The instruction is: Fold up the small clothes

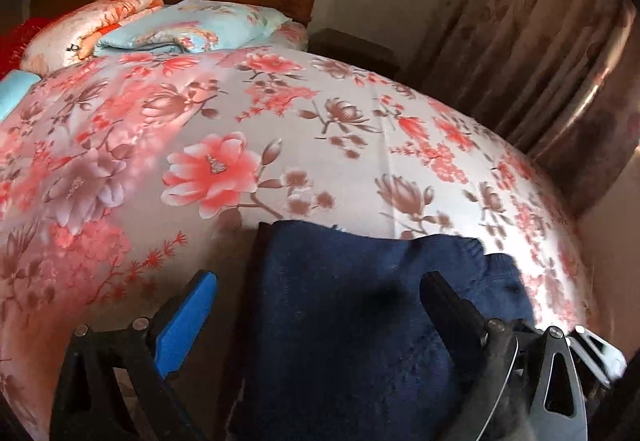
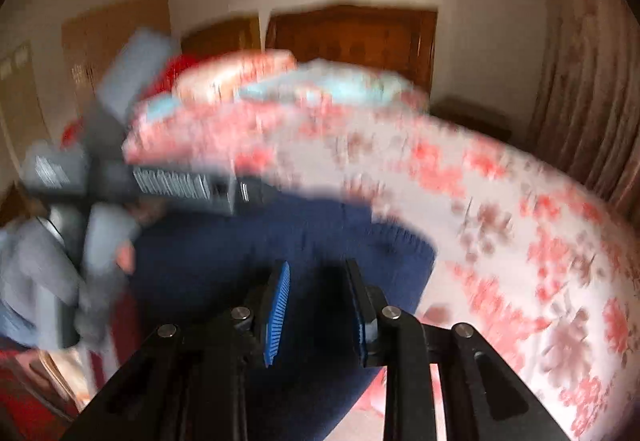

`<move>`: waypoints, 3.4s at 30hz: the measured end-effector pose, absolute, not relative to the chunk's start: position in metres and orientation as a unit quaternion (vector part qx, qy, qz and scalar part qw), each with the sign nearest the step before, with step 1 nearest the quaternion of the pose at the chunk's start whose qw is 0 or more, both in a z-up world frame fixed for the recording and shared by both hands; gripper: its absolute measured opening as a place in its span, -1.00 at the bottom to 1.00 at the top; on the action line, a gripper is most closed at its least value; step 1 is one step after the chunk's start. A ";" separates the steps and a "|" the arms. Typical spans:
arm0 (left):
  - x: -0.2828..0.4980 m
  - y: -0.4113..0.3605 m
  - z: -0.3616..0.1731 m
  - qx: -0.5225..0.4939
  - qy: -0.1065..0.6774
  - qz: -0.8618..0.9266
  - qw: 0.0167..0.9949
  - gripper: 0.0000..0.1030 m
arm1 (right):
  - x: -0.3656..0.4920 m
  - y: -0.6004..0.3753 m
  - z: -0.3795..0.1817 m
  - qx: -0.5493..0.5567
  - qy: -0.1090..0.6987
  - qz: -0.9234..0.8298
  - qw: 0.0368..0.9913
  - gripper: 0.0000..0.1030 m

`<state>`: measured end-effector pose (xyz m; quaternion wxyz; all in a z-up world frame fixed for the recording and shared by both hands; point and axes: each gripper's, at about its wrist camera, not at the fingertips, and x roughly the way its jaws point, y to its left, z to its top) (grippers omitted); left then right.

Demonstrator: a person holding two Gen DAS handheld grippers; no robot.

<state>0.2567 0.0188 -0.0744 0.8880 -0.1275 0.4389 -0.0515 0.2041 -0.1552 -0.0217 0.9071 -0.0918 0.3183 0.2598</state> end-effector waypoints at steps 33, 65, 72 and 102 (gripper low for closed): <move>0.161 0.006 -0.035 -0.058 0.335 -0.077 0.937 1.00 | 0.114 -0.176 -0.017 -0.055 0.295 0.276 0.913 -0.47; -0.010 -0.049 0.004 0.057 0.215 -0.036 0.974 1.00 | -0.027 -0.199 0.018 -0.022 0.208 0.120 0.971 -0.40; -0.004 -0.041 -0.002 0.042 0.232 -0.035 0.971 1.00 | -0.020 -0.201 0.011 -0.007 0.227 0.117 0.967 -0.40; 0.001 -0.037 -0.007 0.028 0.247 -0.035 0.968 1.00 | -0.020 -0.193 0.011 -0.019 0.229 0.127 0.965 -0.40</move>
